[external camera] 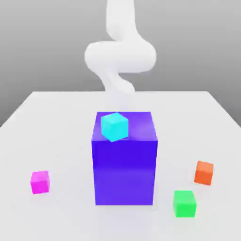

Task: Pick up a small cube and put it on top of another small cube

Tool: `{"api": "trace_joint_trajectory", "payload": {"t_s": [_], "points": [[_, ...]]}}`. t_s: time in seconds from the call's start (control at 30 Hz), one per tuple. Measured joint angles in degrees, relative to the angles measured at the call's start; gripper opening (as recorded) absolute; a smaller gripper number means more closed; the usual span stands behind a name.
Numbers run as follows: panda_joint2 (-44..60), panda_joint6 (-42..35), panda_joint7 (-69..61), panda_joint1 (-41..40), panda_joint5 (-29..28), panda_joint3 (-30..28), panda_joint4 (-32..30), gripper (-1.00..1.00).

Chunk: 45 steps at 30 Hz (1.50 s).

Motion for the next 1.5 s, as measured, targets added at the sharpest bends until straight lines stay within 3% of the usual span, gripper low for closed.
{"api": "trace_joint_trajectory", "payload": {"t_s": [0.33,0.6,0.73,0.9,0.93,1.17,1.37,1.5], "points": [[20.63,12.56,-19.17,-1.9,-1.62,-14.07,-10.37,0.0],[37.68,22.41,-39.03,-5.28,3.85,-23.82,-18.51,0.0],[46.65,27.31,-50.94,-9.74,10.6,-23.03,-21.77,0.0],[57.19,34.7,-61.15,-19.03,22.79,-11.49,-19.87,0.0],[59.18,36.27,-62.57,-21.43,24.57,-8.71,-19.37,-1.0],[59.68,36.55,-62.93,-22.09,25.02,-7.94,-19.25,-1.0],[48.58,28.63,-52.29,-15.37,10.98,-17.85,-22.08,-1.0],[44.91,25.43,-45.6,-10.24,11.64,-14.87,-18.32,-1.0]]}}
